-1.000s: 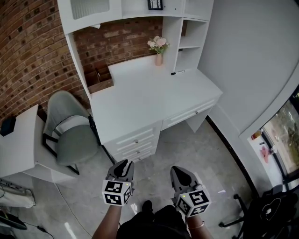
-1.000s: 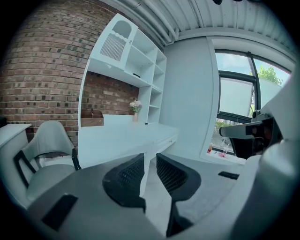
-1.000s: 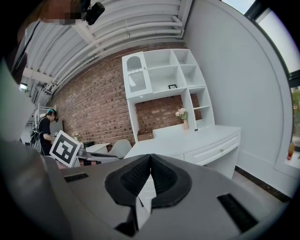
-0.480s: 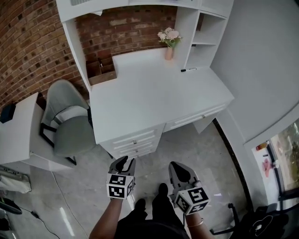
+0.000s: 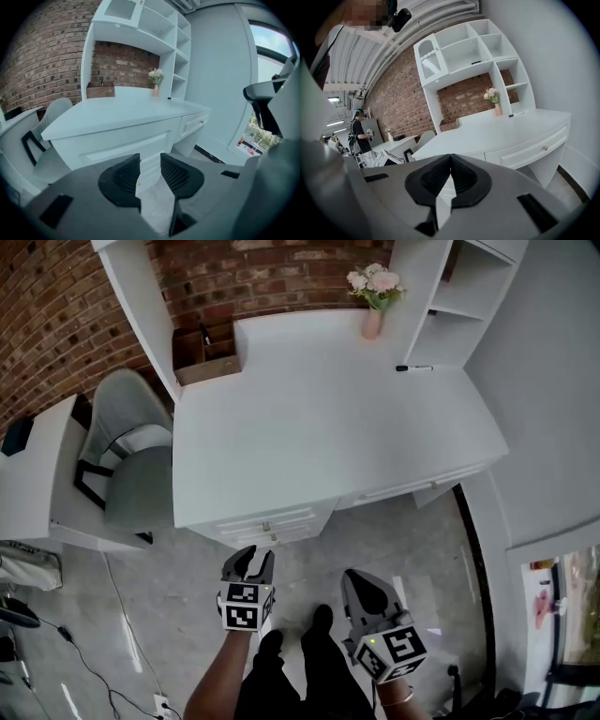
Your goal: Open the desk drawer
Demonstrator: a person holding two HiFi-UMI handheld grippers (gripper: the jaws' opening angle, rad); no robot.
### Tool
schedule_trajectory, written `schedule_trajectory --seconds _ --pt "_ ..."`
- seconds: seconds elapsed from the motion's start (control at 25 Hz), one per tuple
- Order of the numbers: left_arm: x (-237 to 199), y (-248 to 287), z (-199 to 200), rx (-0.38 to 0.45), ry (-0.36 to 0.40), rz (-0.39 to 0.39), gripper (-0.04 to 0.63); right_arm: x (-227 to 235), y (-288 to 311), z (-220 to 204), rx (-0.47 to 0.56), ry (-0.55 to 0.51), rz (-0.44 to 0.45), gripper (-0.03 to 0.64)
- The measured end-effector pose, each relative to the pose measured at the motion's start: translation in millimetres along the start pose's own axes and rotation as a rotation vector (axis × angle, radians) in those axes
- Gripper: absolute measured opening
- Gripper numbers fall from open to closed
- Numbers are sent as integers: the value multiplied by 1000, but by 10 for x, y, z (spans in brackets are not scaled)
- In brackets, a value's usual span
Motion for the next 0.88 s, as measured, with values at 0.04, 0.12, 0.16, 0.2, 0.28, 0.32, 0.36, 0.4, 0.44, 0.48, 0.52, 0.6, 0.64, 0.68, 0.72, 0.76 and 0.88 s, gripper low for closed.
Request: schedule_trajectory --seconds 0.04,0.12,0.16,0.2,0.28,0.32,0.36,0.4,0.44,0.48,0.52,0.6,0.64,0.68,0.72,0.76,0.88 --pt "-11 86 -26 -8 -6 12 120 61 46 -26 -6 7 6 5" --pt "-37 247 -86 -23 -18 33 123 160 133 -79 -11 28 20 5" --pt "-49 320 -118 -30 -24 42 126 202 170 -109 -14 37 26 5" --pt "-59 389 -146 -36 -30 50 127 245 200 -148 -22 43 29 5" --pt "-86 522 -193 -42 -41 68 130 331 255 -230 -43 53 29 5" --pt "-106 587 -214 -44 -46 77 132 376 279 -279 -60 54 27 5" --pt "-130 651 -234 -46 -51 87 132 418 305 -325 -76 55 24 5" --pt "-158 715 -254 -48 -56 96 132 451 333 -358 -85 62 26 5" --pt "-185 775 -273 -51 -62 104 132 476 364 -375 -82 73 33 5" --pt "-209 830 -293 -54 -67 111 133 497 395 -383 -70 86 41 5" --pt "-228 881 -313 -58 -72 117 133 520 421 -395 -63 94 48 5" --pt "-251 973 -349 -64 -77 121 133 574 458 -454 -74 92 51 5" --pt "-258 1016 -363 -68 -77 121 133 599 471 -492 -87 87 49 5" --pt "-266 1055 -372 -70 -75 122 133 618 485 -524 -96 85 48 5" --pt "-277 1088 -376 -70 -74 124 133 627 501 -542 -96 88 51 5" --pt "-291 1117 -374 -69 -76 128 133 631 517 -555 -93 95 55 5" --pt "-340 1187 -367 -71 -85 143 132 642 548 -603 -97 100 64 5"
Point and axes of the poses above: the fingertips, and each gripper's own axes: y forward along the fingers, x to its right, z out of its top, the point moved 1 cm from there along -y, backward along the fingers, and after that the axes turned 4 degrees about y, right-handed, at the moved point
